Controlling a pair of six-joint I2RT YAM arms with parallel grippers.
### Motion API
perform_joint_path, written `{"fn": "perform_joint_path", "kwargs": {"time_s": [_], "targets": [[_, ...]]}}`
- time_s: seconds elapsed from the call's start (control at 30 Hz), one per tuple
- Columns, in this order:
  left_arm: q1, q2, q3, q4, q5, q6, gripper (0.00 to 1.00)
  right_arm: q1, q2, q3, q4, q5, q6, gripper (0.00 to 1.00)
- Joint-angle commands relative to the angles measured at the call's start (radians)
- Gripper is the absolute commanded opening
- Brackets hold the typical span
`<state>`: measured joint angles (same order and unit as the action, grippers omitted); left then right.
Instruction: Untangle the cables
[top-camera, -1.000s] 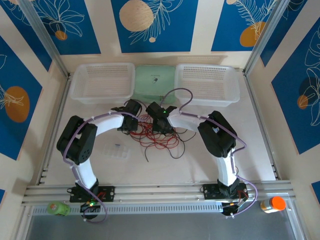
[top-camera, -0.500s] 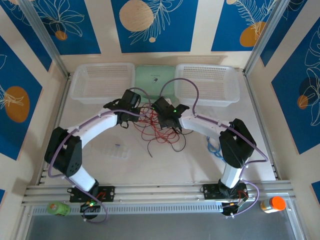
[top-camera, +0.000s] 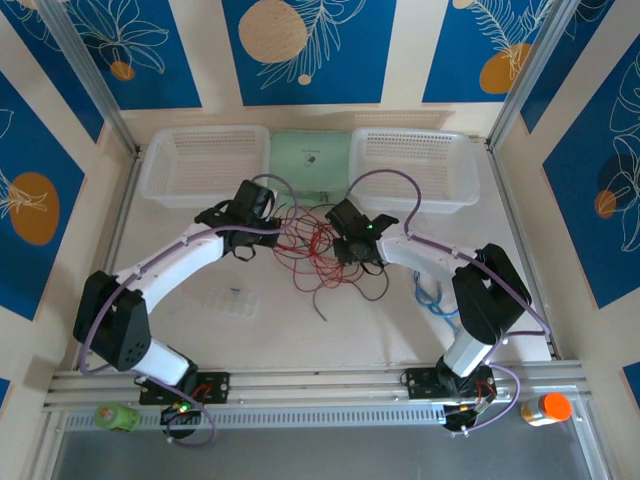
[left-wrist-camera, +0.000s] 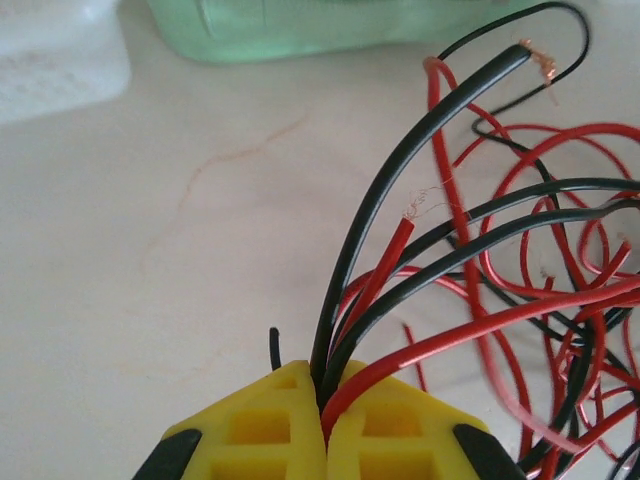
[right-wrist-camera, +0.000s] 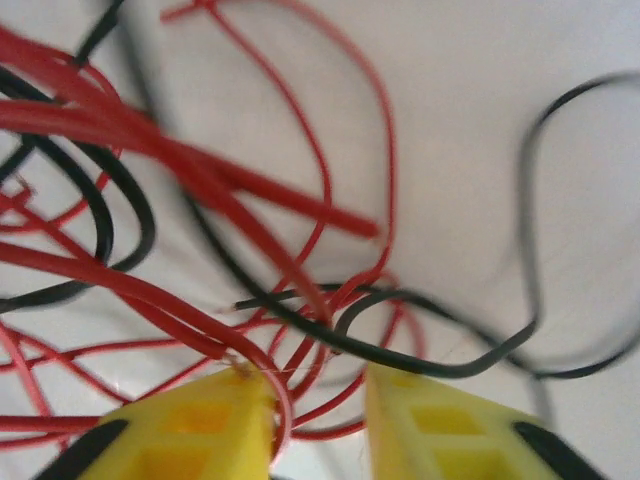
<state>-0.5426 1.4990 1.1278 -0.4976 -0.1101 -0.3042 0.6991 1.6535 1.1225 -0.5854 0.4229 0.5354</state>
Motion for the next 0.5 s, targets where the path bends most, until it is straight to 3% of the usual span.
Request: {"fn": "perform_joint_path", "kwargs": {"time_s": [0.0,0.27,0.47], "targets": [[-0.001,0.033,-0.037,0.015,0.013,-0.076,0.0,-0.01,-0.008,-0.026,0.001,-0.191,0.077,0.38],[-0.037,0.03,-0.05,0.034,0.009,-0.104,0.0,0.037,-0.053,0.036,-0.009,-0.248,0.111,0.64],[-0.057,0.024,-0.027,0.019,0.003,-0.105,0.0,0.112,0.043,0.156,-0.003,-0.251,0.146,0.64]]}}
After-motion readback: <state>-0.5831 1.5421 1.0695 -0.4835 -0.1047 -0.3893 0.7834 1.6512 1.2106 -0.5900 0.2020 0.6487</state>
